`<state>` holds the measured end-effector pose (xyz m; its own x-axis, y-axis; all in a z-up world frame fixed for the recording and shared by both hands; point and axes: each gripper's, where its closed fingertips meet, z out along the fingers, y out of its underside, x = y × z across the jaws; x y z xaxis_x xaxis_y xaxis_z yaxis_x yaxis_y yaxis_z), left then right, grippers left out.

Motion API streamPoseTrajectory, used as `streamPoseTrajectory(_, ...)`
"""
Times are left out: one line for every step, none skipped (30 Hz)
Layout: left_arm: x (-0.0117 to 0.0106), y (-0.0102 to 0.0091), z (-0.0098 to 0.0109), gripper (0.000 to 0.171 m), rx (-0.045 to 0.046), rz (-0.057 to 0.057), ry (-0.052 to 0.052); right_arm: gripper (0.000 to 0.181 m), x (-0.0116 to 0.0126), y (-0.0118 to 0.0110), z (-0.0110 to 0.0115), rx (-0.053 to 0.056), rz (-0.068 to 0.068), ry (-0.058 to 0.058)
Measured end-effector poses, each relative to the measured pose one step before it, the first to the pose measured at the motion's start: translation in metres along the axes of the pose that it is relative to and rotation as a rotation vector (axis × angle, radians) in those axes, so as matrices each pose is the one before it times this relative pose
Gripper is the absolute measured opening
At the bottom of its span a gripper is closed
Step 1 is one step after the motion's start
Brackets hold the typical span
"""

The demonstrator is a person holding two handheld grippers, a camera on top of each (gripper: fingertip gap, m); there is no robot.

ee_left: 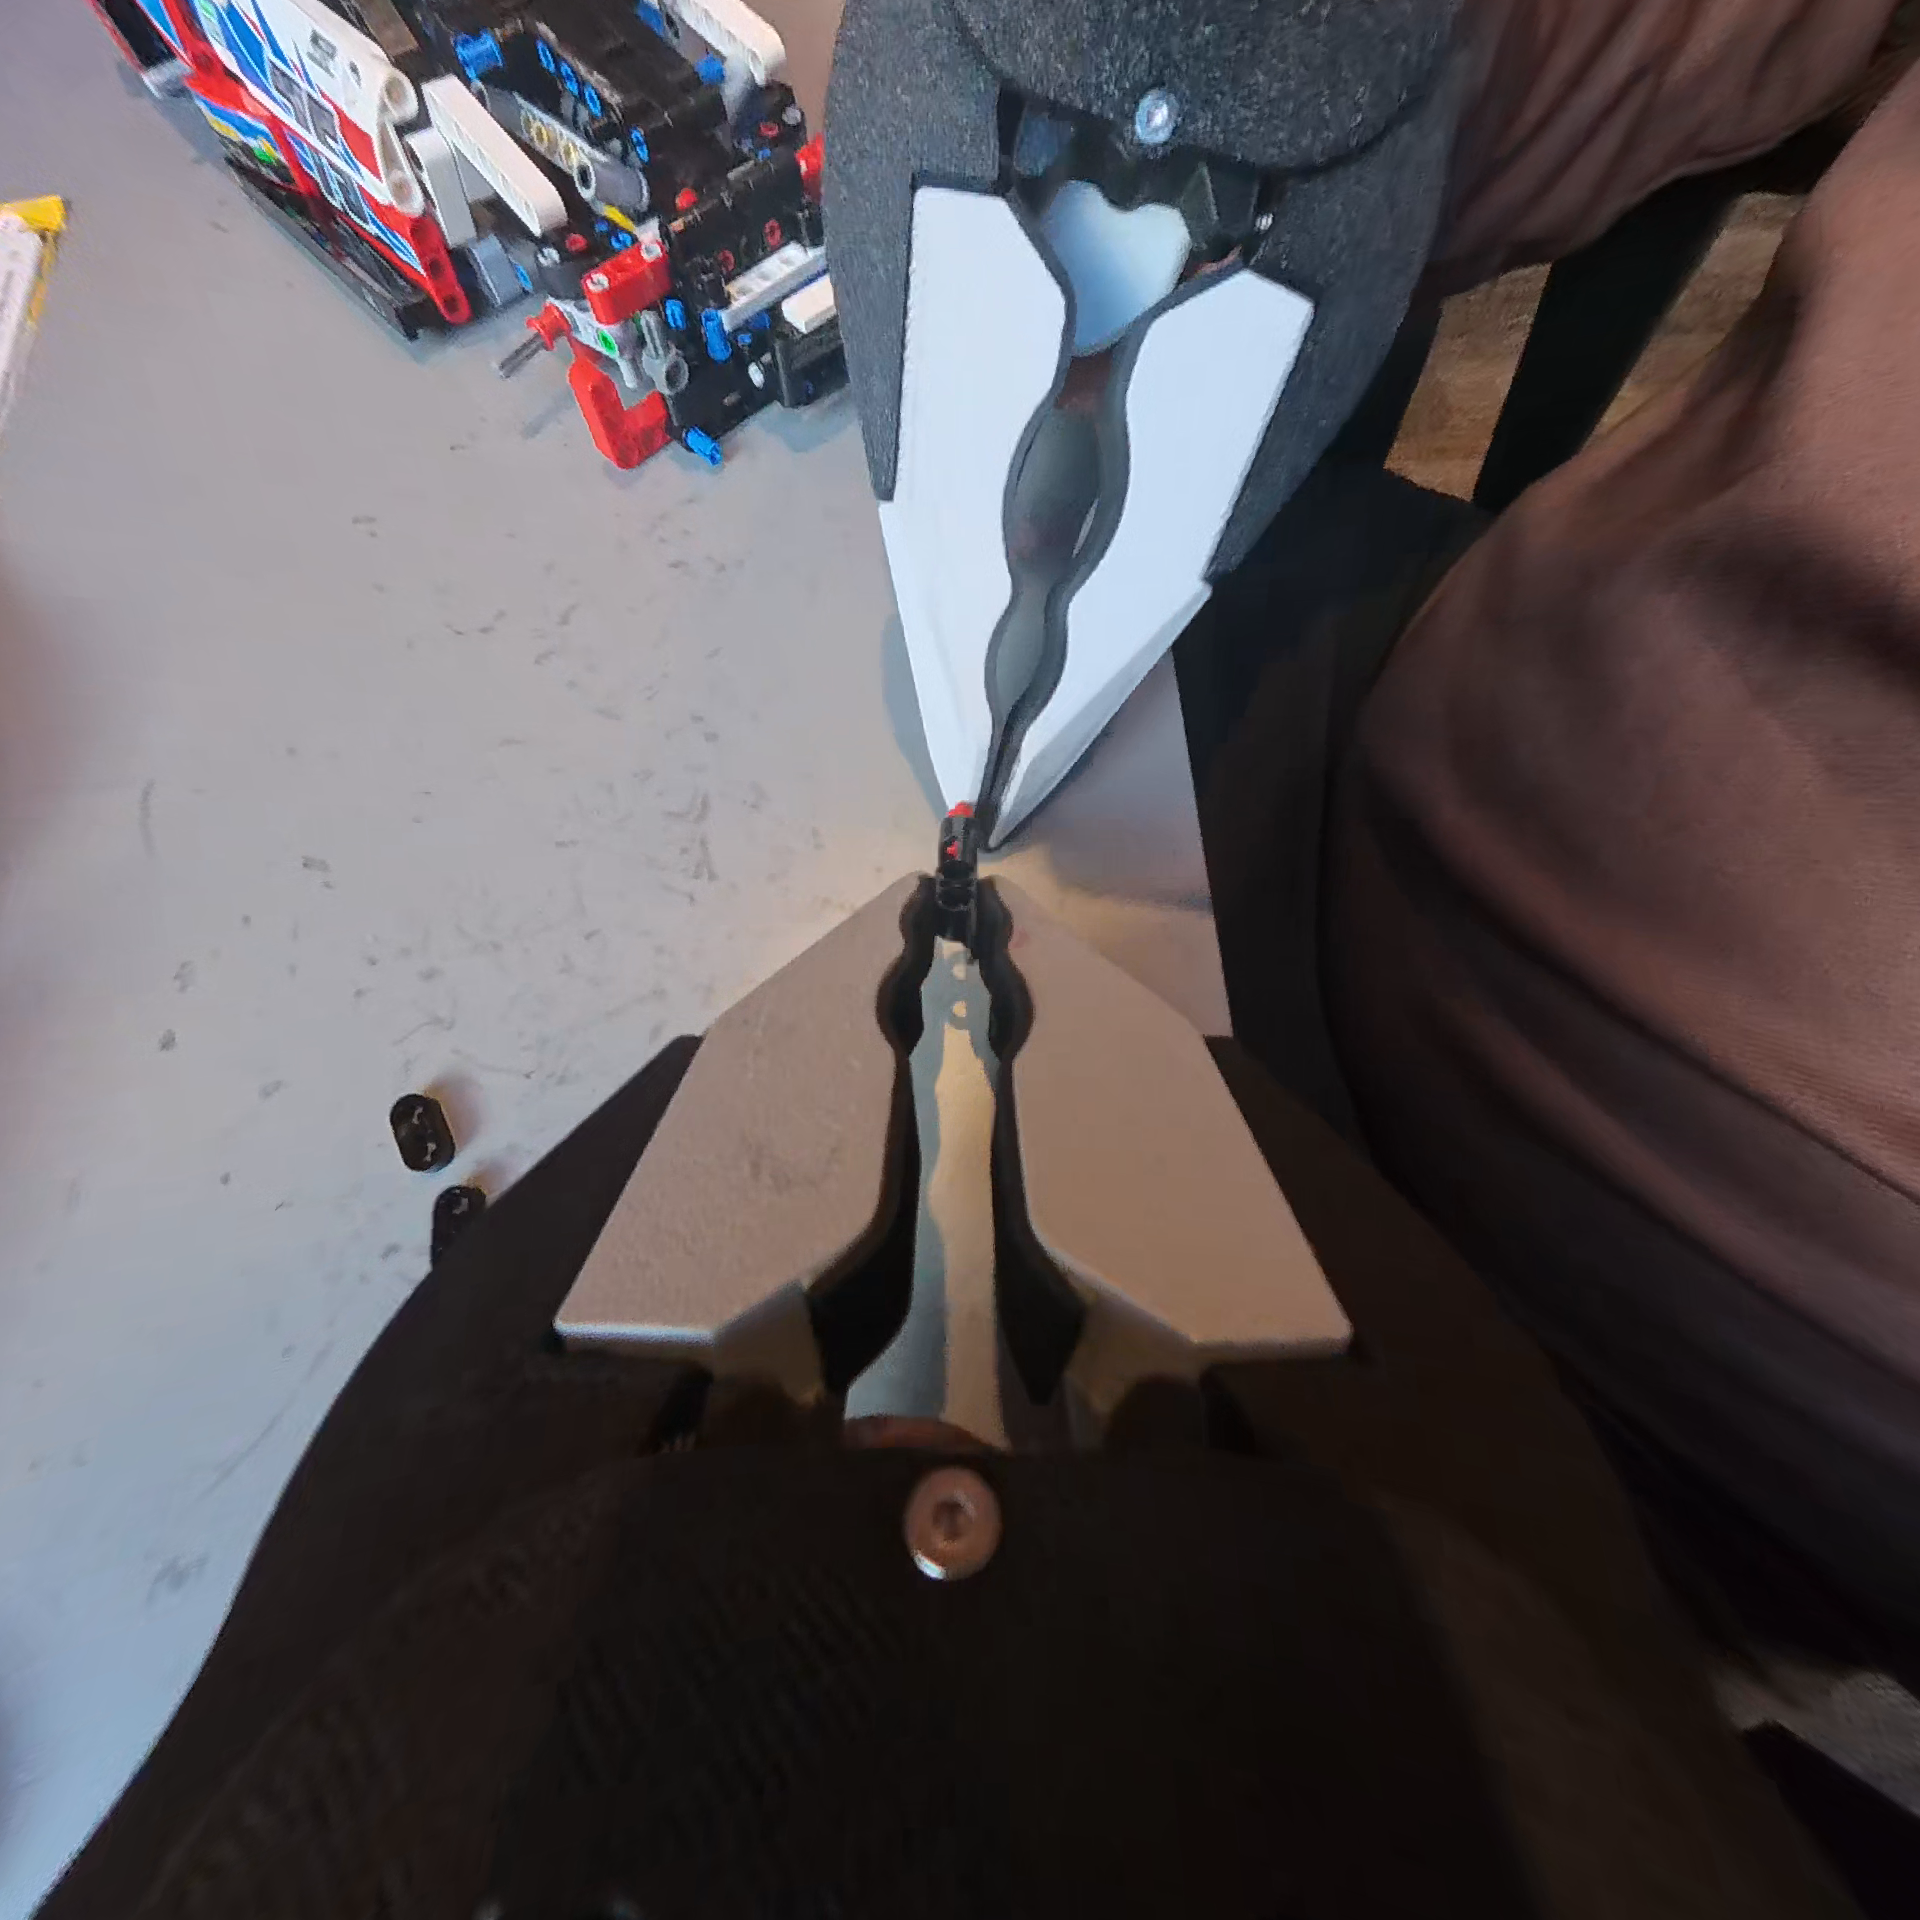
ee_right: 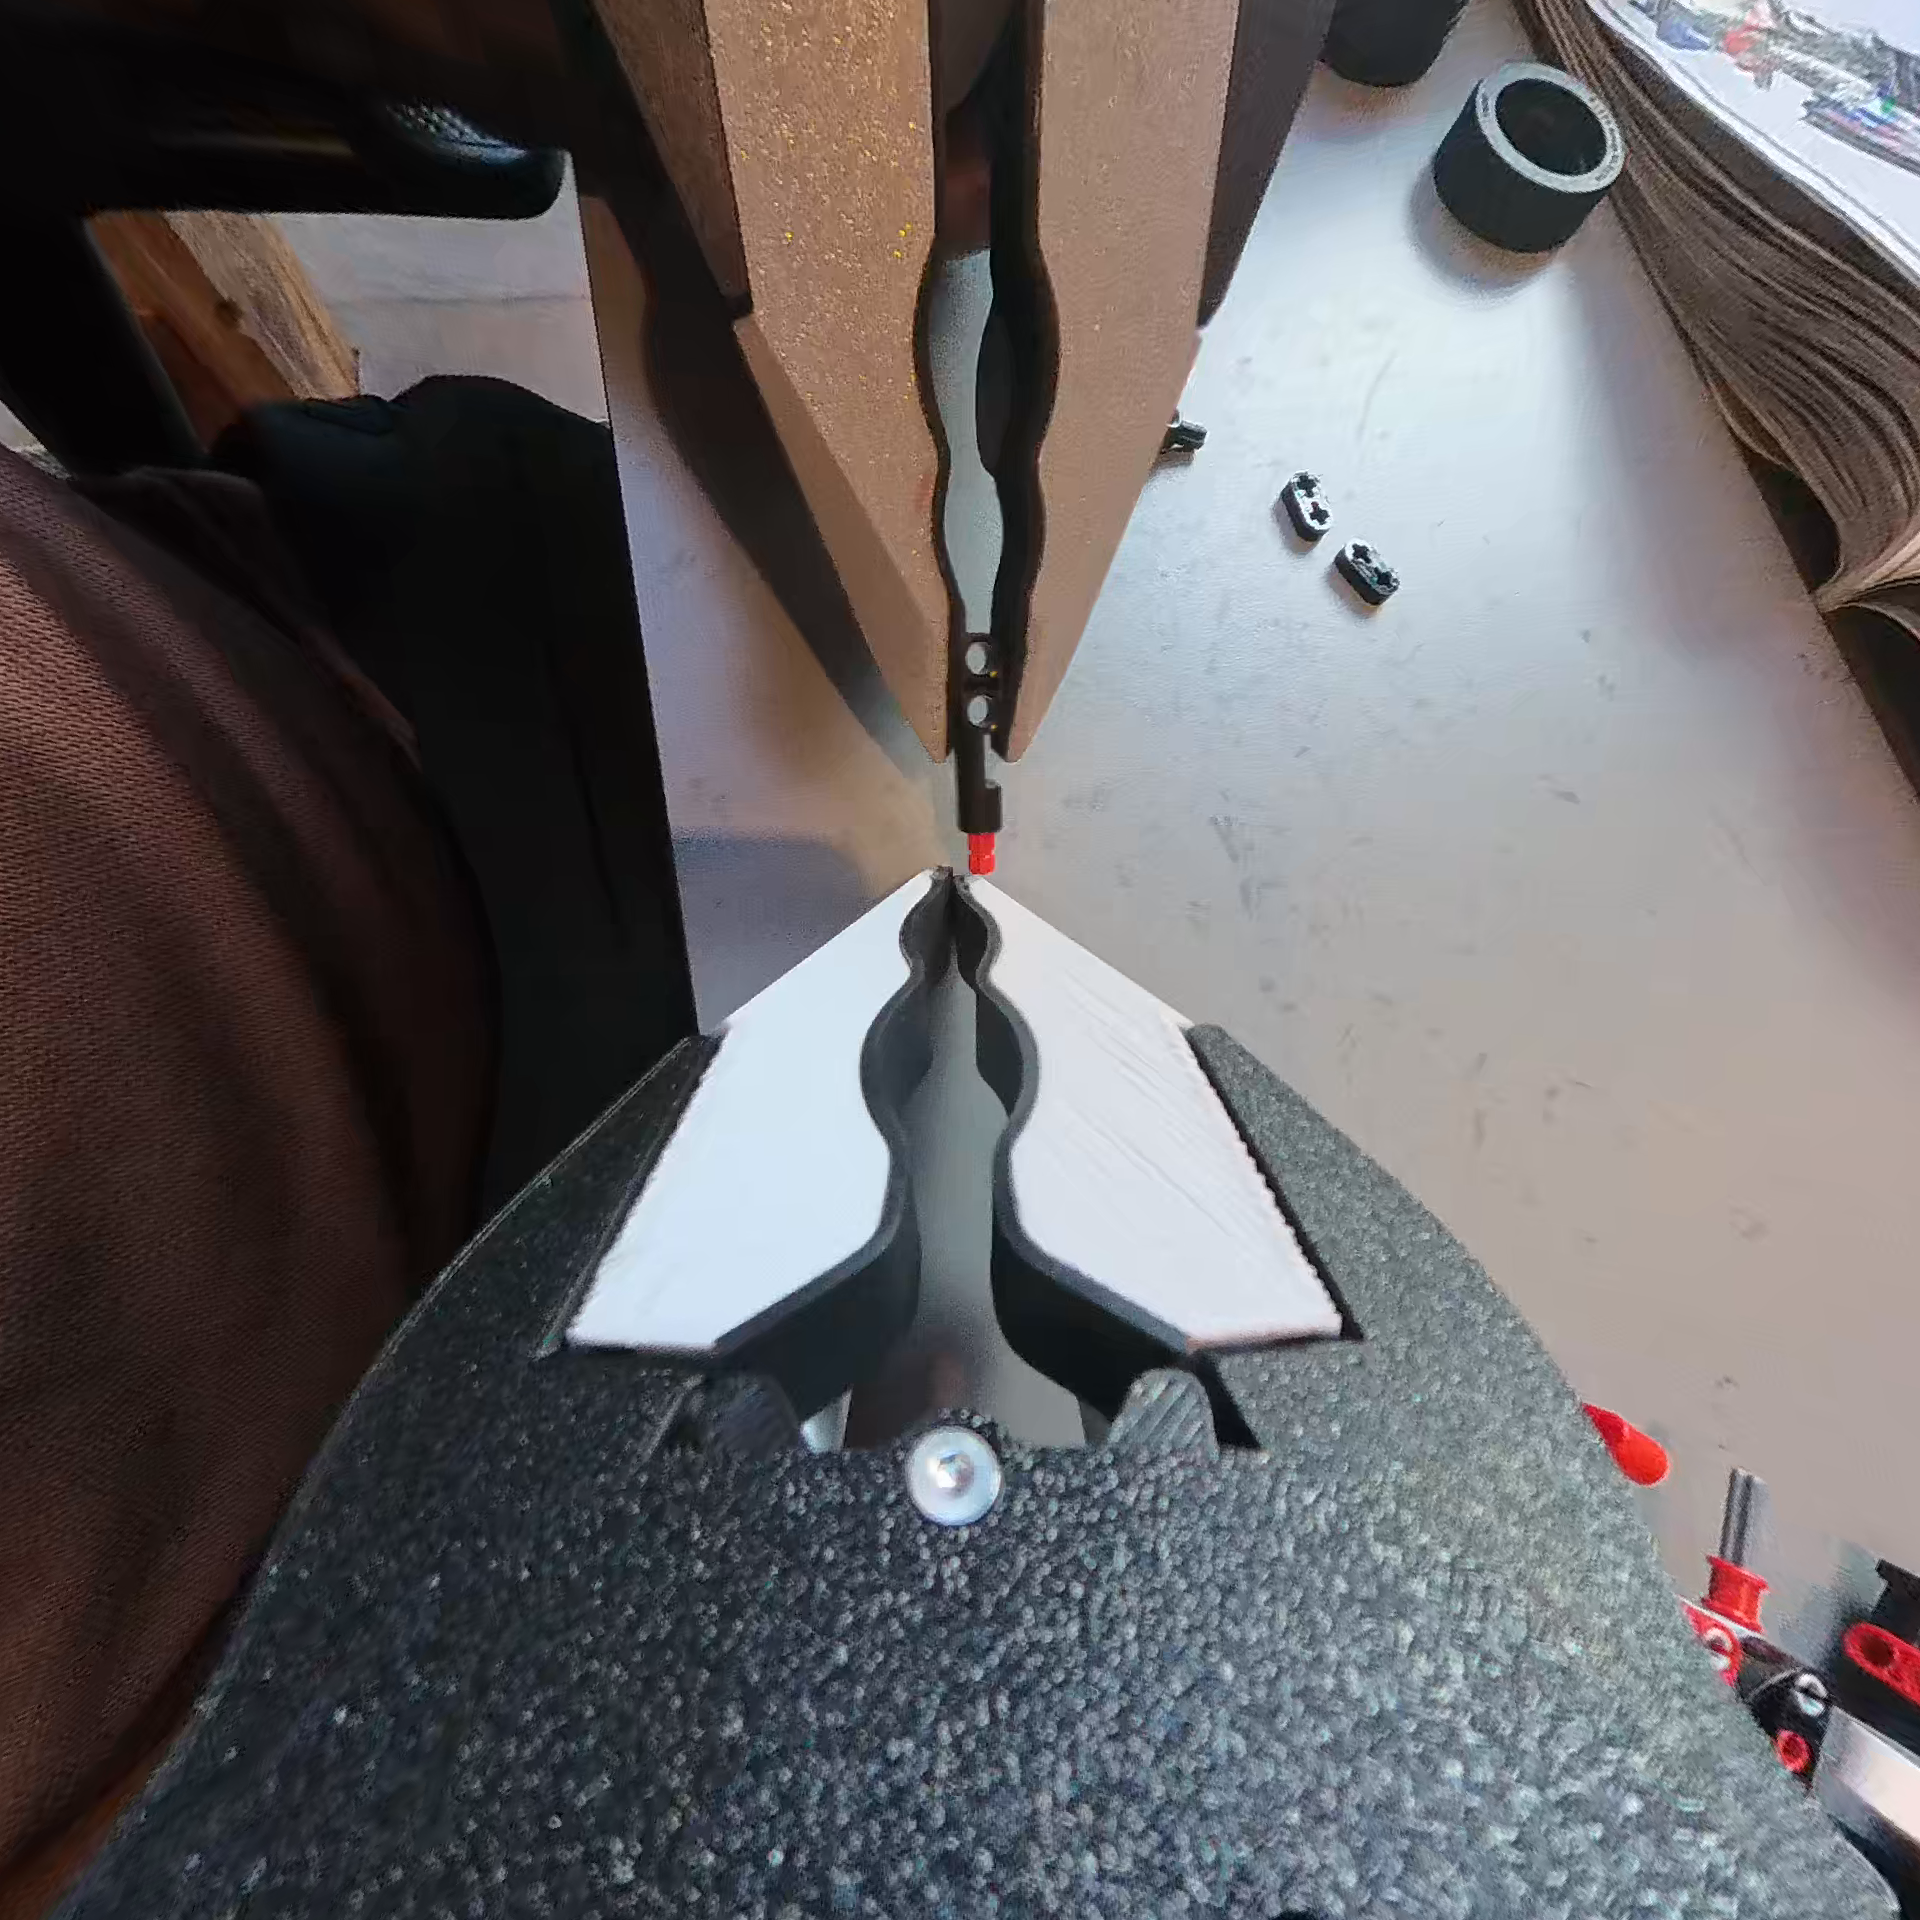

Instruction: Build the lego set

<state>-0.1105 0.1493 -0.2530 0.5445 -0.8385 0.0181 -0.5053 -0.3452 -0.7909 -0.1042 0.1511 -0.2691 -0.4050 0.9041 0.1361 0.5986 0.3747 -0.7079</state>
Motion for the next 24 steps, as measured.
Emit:
streamPoseTrajectory(0.00023, -0.00279, -0.00030, 0.004, 0.01480, 0.0102, -0.0120, 0.000, -0.00030, -0.00012, -0.00001, 0.0005, 0.0018, -0.0029)
streamPoseTrajectory(-0.00048, -0.00419, 0.00039, 0.004, 0.02101, 0.0081, -0.0187, 0.000, -0.00307, -0.00197, 0.00048, 0.0095, -0.0026, -0.0200)
streamPoseTrajectory(0.00218, -0.00157, 0.00457, 0.005, -0.00761, 0.0122, -0.0038, 0.000, -0.00999, -0.00670, 0.00198, 0.0243, -0.0008, -0.0544)
streamPoseTrajectory(0.00252, 0.00239, 0.00864, 0.004, -0.04869, 0.0257, -0.0101, 0.000, -0.01400, -0.00663, 0.00516, 0.0055, -0.0165, -0.0632)
streamPoseTrajectory(-0.00210, 0.00203, 0.00712, 0.005, -0.04367, 0.0553, -0.0415, 0.000, -0.00744, -0.00416, 0.00645, -0.0139, -0.0406, -0.0061)
streamPoseTrajectory(-0.00257, -0.00036, 0.00139, 0.005, -0.01259, 0.0263, -0.0169, 0.000, -0.00126, -0.00174, 0.00323, -0.0134, -0.0448, 0.0328)
streamPoseTrajectory(0.00070, 0.00031, -0.00111, 0.005, 0.00236, -0.0230, 0.0267, 0.000, 0.00158, 0.00017, -0.00028, -0.0027, -0.0159, 0.0311)
streamPoseTrajectory(-0.00478, 0.00254, -0.00201, 0.004, 0.00725, -0.0095, -0.0178, 0.000, 0.00149, 0.00203, -0.00235, 0.0025, 0.0121, 0.0068)
streamPoseTrajectory(-0.00523, 0.00355, -0.00288, 0.004, 0.00384, 0.0165, -0.0364, 0.000, 0.00295, 0.00385, -0.00396, 0.0038, 0.0251, -0.0019)
streamPoseTrajectory(-0.00252, 0.00239, -0.00335, 0.004, -0.00371, 0.0263, -0.0314, 0.000, 0.00473, 0.00303, -0.00547, 0.0155, 0.0297, 0.0011)
streamPoseTrajectory(-0.00106, 0.00012, -0.00249, 0.004, 0.00487, 0.0407, -0.0354, 0.000, 0.00610, 0.00112, -0.00639, 0.0283, 0.0351, 0.0070)
streamPoseTrajectory(0.00042, 0.00009, -0.00115, 0.004, -0.00444, 0.0326, -0.0262, 0.000, 0.00625, -0.00048, -0.00616, 0.0337, 0.0406, 0.0065)
streamPoseTrajectory(0.00224, -0.00043, -0.00001, 0.004, -0.00908, 0.0295, -0.0146, 0.000, 0.00557, -0.00087, -0.00484, 0.0280, 0.0408, 0.0034)
streamPoseTrajectory(0.00135, -0.00053, 0.00055, 0.004, -0.01222, 0.0321, -0.0184, 0.003, 0.00467, 0.00030, -0.00275, 0.0113, 0.0304, 0.0030)
streamPoseTrajectory(-0.00003, 0.00017, 0.00095, 0.004, -0.01938, 0.0333, -0.0224, 0.006, 0.00522, 0.00225, -0.00077, -0.0080, 0.0148, 0.0148)
streamPoseTrajectory(0.00039, 0.00061, 0.00075, 0.004, -0.02297, 0.0384, -0.0155, 0.007, 0.00427, 0.00358, 0.00061, -0.0210, -0.0032, 0.0200)
streamPoseTrajectory(-0.00002, 0.00063, 0.00039, 0.004, -0.02328, 0.0353, -0.0144, 0.007, 0.00269, 0.00404, 0.00155, -0.0266, -0.0160, 0.0185)
streamPoseTrajectory(0.00029, 0.00000, 0.00018, 0.004, -0.01703, 0.0236, -0.0074, 0.008, 0.00184, 0.00393, 0.00217, -0.0277, -0.0195, 0.0195)
streamPoseTrajectory(0.00097, -0.00176, -0.00018, 0.004, -0.00026, 0.0061, 0.0034, 0.008, 0.00072, 0.00313, 0.00229, -0.0250, -0.0184, 0.0152)
streamPoseTrajectory(0.00108, -0.00213, -0.00031, 0.004, 0.00881, -0.0058, 0.0075, 0.008, -0.00012, 0.00118, 0.00145, -0.0119, -0.0151, 0.0101)
streamPoseTrajectory(0.00013, -0.00060, -0.00017, 0.004, 0.00567, -0.0050, 0.0020, 0.008, 0.00026, -0.00038, 0.00041, -0.0002, -0.0089, 0.0082)
streamPoseTrajectory(0.00022, 0.00019, -0.00006, 0.004, 0.00430, -0.0022, 0.0025, 0.008, 0.00004, -0.00003, 0.00039, -0.0005, 0.0002, -0.0005)
streamPoseTrajectory(0.00000, 0.00109, 0.00001, 0.004, -0.00234, -0.0025, 0.0013, 0.008, 0.00008, 0.00007, 0.00020, -0.0004, 0.0060, -0.0052)
streamPoseTrajectory(-0.00022, 0.00061, 0.00019, 0.004, -0.00055, -0.0006, -0.0009, 0.008, 0.00003, 0.00018, 0.00005, 0.0005, 0.0071, -0.0071)
